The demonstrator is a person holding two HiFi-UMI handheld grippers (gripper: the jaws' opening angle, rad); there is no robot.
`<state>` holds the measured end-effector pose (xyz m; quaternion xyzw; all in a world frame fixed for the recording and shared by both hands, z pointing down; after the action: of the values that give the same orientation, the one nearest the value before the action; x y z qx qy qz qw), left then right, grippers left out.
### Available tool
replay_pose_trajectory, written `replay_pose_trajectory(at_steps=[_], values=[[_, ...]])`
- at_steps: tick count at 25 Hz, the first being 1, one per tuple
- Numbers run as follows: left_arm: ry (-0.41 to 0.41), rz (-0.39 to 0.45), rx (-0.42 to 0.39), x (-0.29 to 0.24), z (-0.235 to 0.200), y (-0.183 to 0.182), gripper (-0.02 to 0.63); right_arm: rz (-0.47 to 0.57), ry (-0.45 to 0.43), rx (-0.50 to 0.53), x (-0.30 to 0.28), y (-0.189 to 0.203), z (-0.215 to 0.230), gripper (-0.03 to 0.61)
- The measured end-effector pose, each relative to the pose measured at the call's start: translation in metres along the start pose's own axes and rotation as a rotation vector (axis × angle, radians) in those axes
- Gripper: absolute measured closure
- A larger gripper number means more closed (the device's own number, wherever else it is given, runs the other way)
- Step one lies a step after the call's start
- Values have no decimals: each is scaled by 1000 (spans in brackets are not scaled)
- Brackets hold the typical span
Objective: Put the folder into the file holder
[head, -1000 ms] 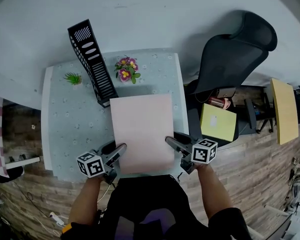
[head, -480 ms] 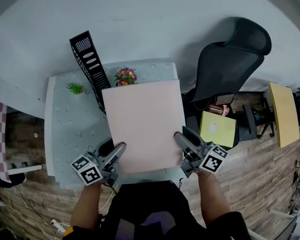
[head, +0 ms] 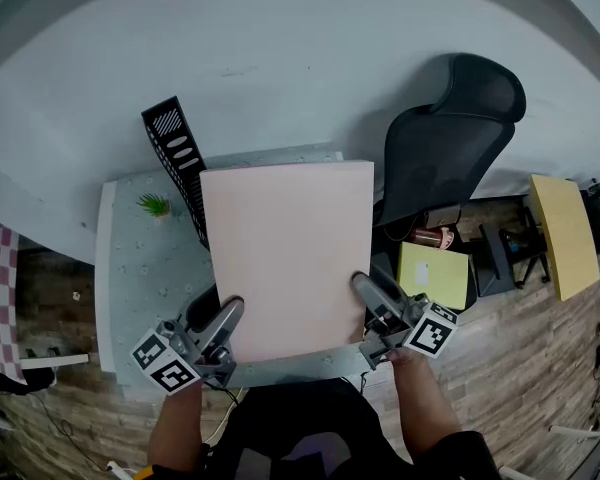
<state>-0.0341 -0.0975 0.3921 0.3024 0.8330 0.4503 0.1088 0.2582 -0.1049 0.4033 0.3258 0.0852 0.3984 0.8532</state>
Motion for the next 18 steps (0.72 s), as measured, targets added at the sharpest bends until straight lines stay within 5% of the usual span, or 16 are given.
replay_pose_trajectory(at_steps=[13, 18], values=[[37, -15, -4, 7, 6, -6, 419, -82, -31, 138, -1, -1, -16, 337], [68, -41, 11, 14, 3, -7, 420, -197, -68, 257, -3, 4, -25, 337]])
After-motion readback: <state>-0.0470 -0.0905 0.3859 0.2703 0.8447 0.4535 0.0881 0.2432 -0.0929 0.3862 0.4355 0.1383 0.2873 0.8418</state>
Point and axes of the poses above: the fingertips, and each gripper's own axes: x backward along the fingers, z to its right, y out of its underside, the point moved 5 cm from there along x, backward along the fingers
